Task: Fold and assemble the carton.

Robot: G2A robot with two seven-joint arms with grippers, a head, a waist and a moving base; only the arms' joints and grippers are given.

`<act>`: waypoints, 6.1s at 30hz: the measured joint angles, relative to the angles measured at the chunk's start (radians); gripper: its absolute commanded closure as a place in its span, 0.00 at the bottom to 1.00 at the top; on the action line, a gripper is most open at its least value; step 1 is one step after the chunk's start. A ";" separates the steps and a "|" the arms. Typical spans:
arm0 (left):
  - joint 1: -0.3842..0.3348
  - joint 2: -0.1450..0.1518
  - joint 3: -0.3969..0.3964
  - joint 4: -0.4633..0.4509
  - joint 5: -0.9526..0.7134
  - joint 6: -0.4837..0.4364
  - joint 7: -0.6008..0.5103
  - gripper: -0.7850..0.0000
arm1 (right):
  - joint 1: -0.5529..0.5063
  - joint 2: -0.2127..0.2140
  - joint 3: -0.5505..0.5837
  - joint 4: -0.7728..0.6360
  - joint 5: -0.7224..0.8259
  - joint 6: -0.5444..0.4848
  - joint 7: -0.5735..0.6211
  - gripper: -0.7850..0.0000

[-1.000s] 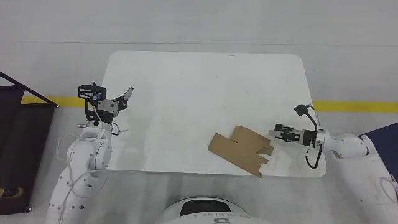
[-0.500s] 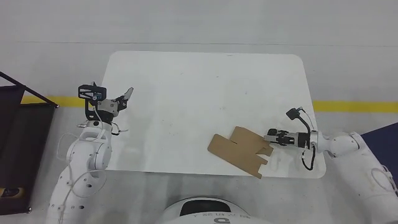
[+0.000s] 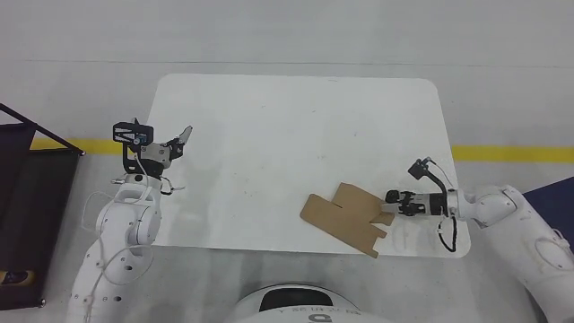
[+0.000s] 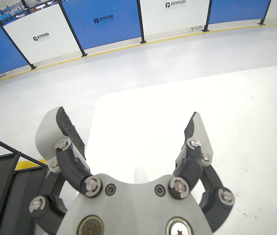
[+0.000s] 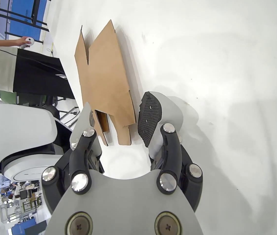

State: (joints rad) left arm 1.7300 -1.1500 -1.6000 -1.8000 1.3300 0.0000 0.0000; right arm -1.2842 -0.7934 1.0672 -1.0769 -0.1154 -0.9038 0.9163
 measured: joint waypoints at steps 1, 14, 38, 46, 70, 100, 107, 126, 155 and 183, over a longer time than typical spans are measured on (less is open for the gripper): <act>0.000 0.000 0.000 0.000 0.000 0.000 0.000 0.00 | 0.003 0.003 -0.005 0.002 -0.008 -0.005 -0.005 0.44; 0.000 0.000 0.000 0.000 0.000 0.000 0.000 0.00 | 0.034 0.009 -0.050 0.003 -0.050 0.027 -0.008 0.93; 0.000 0.000 0.000 0.000 0.000 0.000 0.000 0.00 | 0.046 0.010 -0.033 -0.004 0.069 0.108 -0.016 0.64; 0.000 0.000 0.000 0.000 0.000 0.000 0.000 0.00 | 0.047 0.001 -0.058 -0.024 0.028 0.134 -0.037 0.65; 0.000 0.000 0.000 0.000 0.000 0.000 0.000 0.00 | 0.075 -0.007 -0.090 -0.007 0.059 0.093 0.041 1.00; 0.000 0.000 0.000 0.000 0.000 0.000 0.000 0.00 | -0.006 0.010 0.111 0.051 0.547 0.185 -0.329 1.00; 0.000 0.000 0.000 0.000 0.000 0.000 0.000 0.00 | -0.030 0.013 0.130 0.024 0.553 0.203 -0.356 1.00; -0.144 -0.050 0.217 0.019 -0.597 -0.150 -0.112 0.00 | -0.026 -0.056 0.046 -0.085 0.778 0.157 -0.429 1.00; -0.323 -0.115 0.381 0.242 -1.415 -0.084 -0.288 0.00 | -0.005 -0.127 -0.021 -0.161 1.055 0.099 -0.294 1.00; -0.432 -0.168 0.536 0.362 -1.813 -0.221 -0.510 0.53 | 0.021 -0.223 -0.104 -0.173 1.015 0.189 -0.207 1.00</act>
State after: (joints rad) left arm 1.2978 -1.3182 -1.0640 -1.4379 -0.4825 -0.2211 -0.5105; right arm -1.2636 -1.0161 0.9636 -1.2499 0.8992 -0.7149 0.7094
